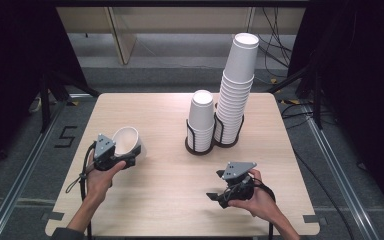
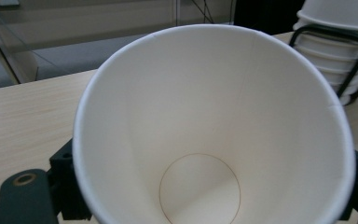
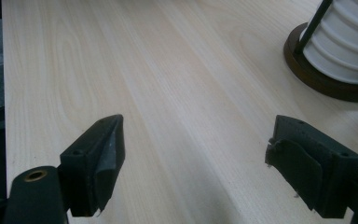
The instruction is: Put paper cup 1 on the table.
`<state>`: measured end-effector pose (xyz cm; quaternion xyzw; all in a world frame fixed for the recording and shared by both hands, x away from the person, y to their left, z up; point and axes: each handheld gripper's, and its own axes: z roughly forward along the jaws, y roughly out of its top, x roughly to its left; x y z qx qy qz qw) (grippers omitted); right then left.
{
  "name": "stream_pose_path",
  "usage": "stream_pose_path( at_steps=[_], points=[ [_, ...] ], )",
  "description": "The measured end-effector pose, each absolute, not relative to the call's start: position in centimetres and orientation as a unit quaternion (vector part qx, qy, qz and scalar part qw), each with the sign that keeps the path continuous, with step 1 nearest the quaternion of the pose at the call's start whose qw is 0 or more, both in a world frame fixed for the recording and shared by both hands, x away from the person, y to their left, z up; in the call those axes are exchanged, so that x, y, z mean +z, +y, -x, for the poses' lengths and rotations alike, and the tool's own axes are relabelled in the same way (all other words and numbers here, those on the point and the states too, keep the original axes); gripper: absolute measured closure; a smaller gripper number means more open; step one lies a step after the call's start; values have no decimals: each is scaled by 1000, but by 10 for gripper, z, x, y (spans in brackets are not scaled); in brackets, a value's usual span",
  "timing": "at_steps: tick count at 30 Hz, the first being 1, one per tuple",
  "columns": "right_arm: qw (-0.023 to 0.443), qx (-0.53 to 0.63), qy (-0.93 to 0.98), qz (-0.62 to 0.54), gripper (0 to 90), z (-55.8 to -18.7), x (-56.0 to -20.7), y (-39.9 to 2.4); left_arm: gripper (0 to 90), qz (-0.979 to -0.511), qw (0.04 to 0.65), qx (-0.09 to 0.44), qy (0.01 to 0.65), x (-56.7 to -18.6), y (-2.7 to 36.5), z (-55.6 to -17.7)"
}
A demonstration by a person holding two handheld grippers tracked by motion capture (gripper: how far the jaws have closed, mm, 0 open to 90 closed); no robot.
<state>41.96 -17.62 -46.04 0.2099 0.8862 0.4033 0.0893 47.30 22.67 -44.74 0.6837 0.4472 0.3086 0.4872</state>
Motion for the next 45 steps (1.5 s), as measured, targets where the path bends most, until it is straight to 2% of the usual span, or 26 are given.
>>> stream_pose_path(
  at_steps=[11,21,30,34,45],
  points=[
    [83,397,889,-213,190,-421,-465,-178,143,-681,448,314,486,-457,233,-526],
    [83,395,892,-205,186,-422,-469,-177,129,-697,412,316,495,-474,229,-549],
    [69,394,892,-213,188,-419,-468,-176,126,-712,388,318,490,-486,226,-554],
    [71,395,892,-209,188,-420,-468,-177,144,-715,393,303,493,-490,229,-552],
    [66,408,885,-215,188,-420,-466,-183,146,-709,404,301,494,-497,243,-535]
  ],
)
